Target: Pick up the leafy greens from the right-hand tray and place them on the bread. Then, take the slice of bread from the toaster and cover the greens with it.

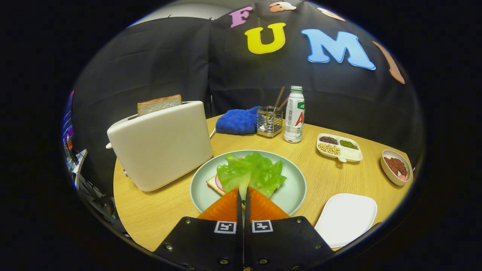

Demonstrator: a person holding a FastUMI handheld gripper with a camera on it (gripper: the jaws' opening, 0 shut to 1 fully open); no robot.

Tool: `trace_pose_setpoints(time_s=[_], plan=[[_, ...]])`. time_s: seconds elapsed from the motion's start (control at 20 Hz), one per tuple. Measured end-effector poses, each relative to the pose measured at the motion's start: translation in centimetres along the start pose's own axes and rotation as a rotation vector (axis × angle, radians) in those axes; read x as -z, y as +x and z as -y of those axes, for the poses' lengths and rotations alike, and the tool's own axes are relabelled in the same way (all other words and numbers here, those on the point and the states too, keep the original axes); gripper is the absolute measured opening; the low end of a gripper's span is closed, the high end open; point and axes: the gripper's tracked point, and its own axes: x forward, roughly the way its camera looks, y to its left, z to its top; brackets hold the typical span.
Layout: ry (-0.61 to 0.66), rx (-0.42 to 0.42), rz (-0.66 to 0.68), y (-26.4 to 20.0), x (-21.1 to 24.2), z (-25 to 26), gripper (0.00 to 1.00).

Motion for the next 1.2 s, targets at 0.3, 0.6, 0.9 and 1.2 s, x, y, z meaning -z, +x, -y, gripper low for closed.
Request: trace_pose_setpoints(time_s=[0.3,0.6,0.9,1.2], plan=[[0.011,-0.001,0.024,-0.8,0.2,-0.5,0.45],[0.010,0.055,0.168,-4.5,-2.7,-0.4,0.72],[0.107,0.328,0.340,-9.0,-7.0,1.7,0.72],[0.028,0.396,0.466,-12.6,-8.8,0.3,0.71]])
